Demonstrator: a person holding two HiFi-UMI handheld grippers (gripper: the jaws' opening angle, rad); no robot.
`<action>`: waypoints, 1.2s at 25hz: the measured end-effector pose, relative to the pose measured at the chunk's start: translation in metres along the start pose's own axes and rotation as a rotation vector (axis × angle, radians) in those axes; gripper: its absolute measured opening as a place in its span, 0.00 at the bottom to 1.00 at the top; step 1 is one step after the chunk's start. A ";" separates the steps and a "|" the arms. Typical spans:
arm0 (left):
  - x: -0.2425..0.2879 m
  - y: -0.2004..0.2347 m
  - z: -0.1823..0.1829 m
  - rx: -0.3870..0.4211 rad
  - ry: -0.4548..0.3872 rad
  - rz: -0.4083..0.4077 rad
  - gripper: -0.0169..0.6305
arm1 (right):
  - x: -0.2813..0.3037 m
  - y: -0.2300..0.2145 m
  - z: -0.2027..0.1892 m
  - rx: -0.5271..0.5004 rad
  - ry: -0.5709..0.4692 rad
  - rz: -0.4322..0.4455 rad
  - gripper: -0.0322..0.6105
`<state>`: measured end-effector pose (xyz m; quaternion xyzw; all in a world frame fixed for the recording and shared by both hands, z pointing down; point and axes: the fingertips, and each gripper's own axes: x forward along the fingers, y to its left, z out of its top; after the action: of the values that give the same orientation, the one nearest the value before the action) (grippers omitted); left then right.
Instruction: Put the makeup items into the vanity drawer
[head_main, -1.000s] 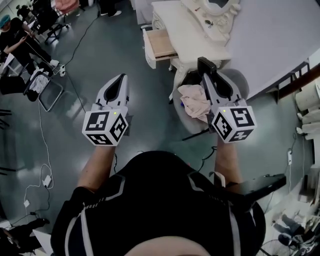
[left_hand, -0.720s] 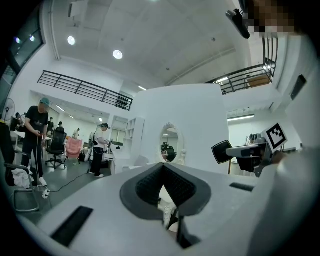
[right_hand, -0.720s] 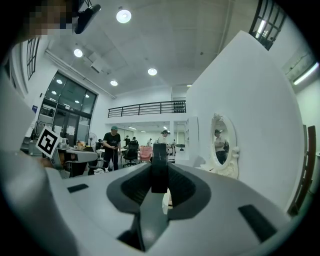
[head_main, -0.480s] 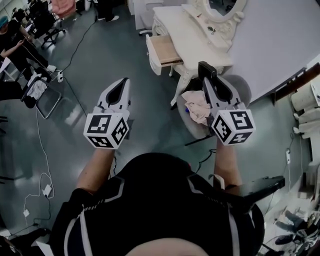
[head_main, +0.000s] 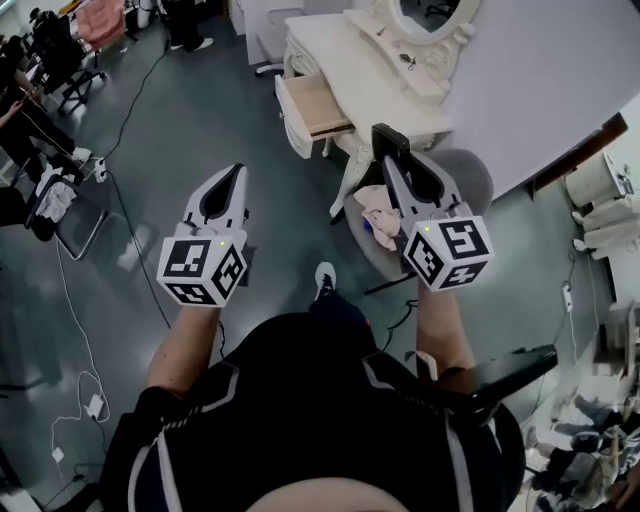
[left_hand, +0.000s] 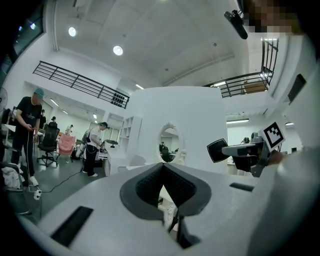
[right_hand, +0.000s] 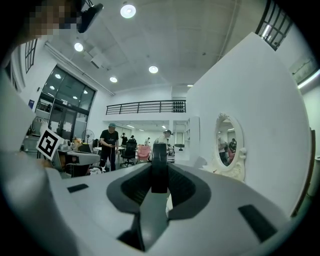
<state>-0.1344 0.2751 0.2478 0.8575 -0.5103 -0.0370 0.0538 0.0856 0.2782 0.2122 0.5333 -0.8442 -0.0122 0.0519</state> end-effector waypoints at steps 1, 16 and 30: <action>0.006 0.003 0.000 0.002 0.000 0.001 0.03 | 0.007 -0.002 0.000 0.001 -0.001 0.004 0.20; 0.144 0.058 0.014 0.025 0.001 0.061 0.03 | 0.149 -0.092 0.000 0.018 -0.002 0.061 0.20; 0.296 0.074 0.012 0.046 0.052 0.063 0.03 | 0.251 -0.197 -0.006 0.054 -0.003 0.101 0.20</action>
<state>-0.0592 -0.0213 0.2435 0.8426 -0.5363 -0.0012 0.0485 0.1564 -0.0328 0.2223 0.4911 -0.8703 0.0126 0.0369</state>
